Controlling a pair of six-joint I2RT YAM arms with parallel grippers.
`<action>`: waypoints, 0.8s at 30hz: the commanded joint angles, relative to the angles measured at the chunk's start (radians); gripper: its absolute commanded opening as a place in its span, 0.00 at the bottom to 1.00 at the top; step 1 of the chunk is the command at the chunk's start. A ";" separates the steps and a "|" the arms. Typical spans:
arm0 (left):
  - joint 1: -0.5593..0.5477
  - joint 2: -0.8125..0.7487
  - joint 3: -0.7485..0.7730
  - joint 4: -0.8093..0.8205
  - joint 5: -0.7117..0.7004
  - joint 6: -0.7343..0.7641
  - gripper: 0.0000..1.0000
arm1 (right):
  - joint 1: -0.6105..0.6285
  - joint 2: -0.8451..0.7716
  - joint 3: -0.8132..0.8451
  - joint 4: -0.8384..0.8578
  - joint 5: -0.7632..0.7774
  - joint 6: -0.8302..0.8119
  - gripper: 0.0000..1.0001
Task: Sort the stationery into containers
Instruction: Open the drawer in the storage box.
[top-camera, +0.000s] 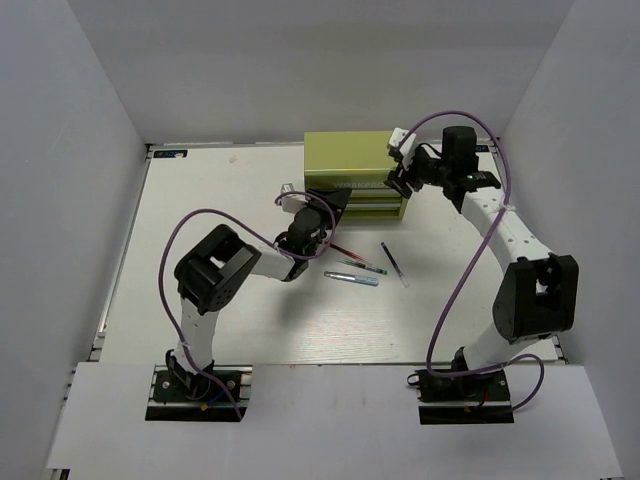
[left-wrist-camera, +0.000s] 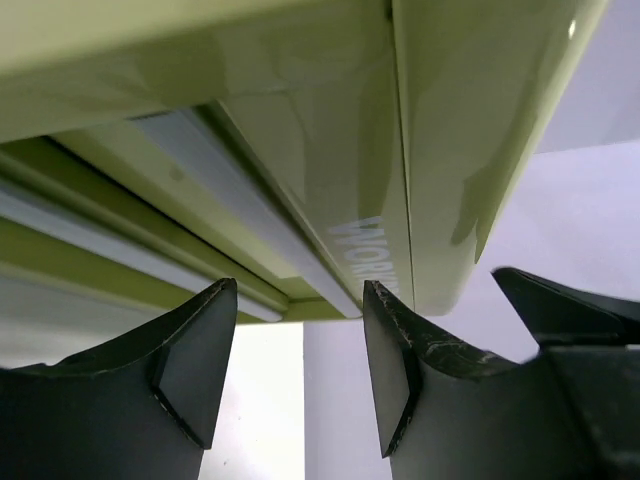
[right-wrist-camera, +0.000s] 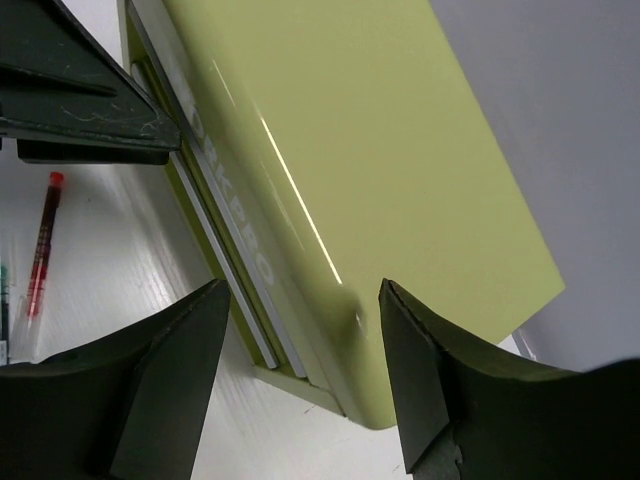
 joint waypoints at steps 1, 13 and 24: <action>-0.020 0.023 0.054 0.041 -0.051 -0.013 0.63 | 0.007 0.036 0.081 -0.066 0.021 -0.056 0.68; -0.029 0.135 0.145 0.084 -0.178 -0.066 0.62 | 0.010 0.118 0.184 -0.141 0.059 -0.102 0.68; -0.040 0.204 0.165 0.202 -0.310 -0.085 0.63 | 0.010 0.155 0.236 -0.224 0.073 -0.130 0.66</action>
